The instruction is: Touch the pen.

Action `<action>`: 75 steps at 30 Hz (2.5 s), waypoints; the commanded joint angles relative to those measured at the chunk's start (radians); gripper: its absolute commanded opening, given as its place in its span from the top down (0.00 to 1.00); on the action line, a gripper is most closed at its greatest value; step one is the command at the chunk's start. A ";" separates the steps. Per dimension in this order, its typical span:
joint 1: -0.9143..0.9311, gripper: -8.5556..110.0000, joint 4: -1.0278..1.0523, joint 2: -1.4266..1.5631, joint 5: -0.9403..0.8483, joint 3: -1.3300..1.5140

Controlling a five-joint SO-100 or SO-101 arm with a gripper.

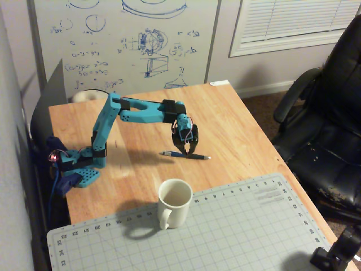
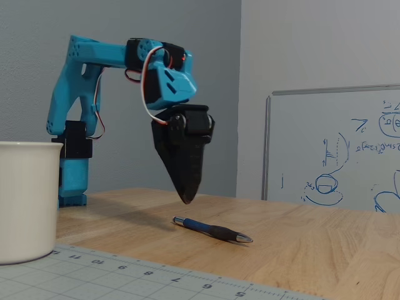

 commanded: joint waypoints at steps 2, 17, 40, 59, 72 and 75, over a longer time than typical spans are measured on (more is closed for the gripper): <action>-0.023 0.92 -0.006 0.160 0.012 -0.089; -0.140 0.92 0.005 0.052 0.011 -0.087; -0.087 0.92 -0.008 -0.012 -0.003 -0.089; -0.150 0.92 -0.077 -0.055 -0.008 -0.087; -0.094 0.92 -0.083 0.034 -0.006 -0.078; -0.092 0.92 -0.083 0.034 -0.005 -0.072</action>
